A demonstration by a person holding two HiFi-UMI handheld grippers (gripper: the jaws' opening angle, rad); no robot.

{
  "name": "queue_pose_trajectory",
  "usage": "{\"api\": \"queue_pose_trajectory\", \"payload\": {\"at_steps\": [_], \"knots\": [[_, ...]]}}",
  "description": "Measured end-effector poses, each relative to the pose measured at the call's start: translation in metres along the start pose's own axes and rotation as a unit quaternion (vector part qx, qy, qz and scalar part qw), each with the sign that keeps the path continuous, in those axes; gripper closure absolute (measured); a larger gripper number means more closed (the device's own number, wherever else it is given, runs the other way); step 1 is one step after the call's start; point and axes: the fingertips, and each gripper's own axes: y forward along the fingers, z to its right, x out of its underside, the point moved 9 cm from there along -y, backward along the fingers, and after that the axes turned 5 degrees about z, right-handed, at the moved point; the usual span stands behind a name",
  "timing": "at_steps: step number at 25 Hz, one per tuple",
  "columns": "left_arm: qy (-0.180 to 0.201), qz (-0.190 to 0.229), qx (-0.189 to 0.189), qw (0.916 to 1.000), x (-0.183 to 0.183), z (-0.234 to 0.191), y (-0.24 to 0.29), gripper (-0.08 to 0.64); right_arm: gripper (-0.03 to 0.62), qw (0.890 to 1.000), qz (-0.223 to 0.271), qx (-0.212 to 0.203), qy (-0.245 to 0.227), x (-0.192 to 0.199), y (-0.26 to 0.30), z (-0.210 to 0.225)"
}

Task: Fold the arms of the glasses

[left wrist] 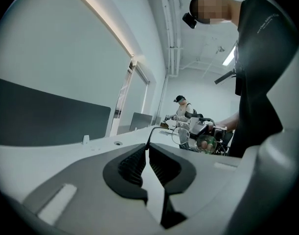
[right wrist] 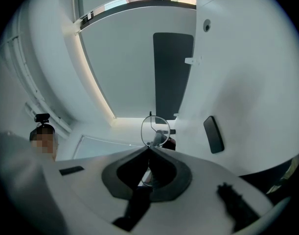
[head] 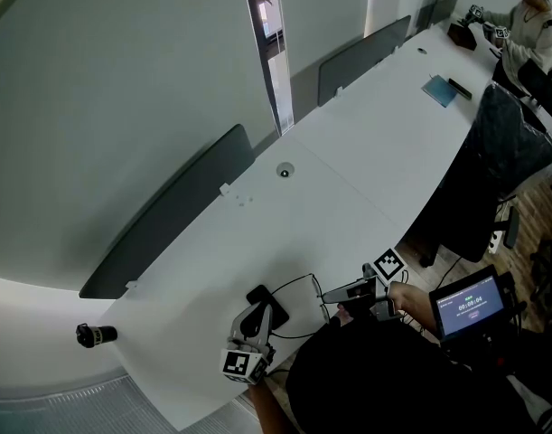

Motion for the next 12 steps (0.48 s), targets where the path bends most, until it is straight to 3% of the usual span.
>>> {"api": "queue_pose_trajectory", "payload": {"at_steps": [4,12], "knots": [[0.029,-0.015,0.010,0.9994,0.0000,-0.0027,0.0049,0.532,0.581,1.000,0.012,0.000,-0.005,-0.0058,-0.0003,-0.0007],[0.033,-0.040,0.026,0.9983,-0.0009,0.0066,0.0093,0.535,0.581,0.999,0.029,0.007,-0.012,-0.0085,-0.0050,0.0000]]}}
